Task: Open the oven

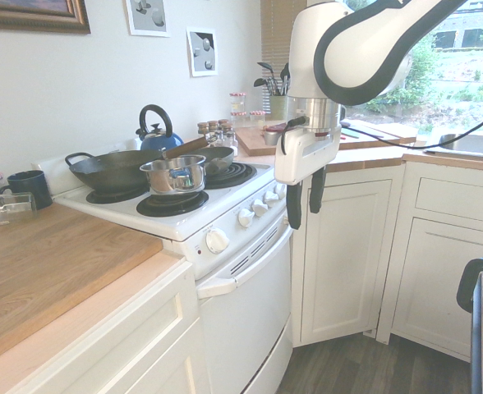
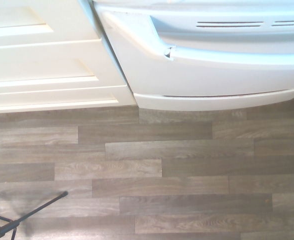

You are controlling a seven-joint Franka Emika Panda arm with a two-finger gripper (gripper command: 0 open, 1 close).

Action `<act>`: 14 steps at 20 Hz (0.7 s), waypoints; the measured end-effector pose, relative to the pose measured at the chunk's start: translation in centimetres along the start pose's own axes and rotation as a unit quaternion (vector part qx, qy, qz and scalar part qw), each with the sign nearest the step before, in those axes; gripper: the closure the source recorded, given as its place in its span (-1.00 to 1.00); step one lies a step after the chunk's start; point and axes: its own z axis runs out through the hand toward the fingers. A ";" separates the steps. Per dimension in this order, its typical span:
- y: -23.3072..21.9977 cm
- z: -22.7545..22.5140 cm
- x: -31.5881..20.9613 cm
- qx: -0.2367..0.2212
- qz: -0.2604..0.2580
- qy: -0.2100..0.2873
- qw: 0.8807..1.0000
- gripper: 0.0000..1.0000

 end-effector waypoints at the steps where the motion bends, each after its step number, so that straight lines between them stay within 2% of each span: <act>1: 0.0 0.0 0.0 0.000 0.000 0.000 1.000 -1.00; 4: 0.4 0.6 0.3 -0.008 0.002 -0.001 1.000 -1.00; 7: 0.9 3.1 1.4 -0.027 0.036 0.003 0.999 -1.00; 11: 1.5 9.3 4.4 -0.024 0.055 0.042 0.997 -1.00; 14: 3.5 14.8 7.5 -0.023 0.037 0.072 0.996 -1.00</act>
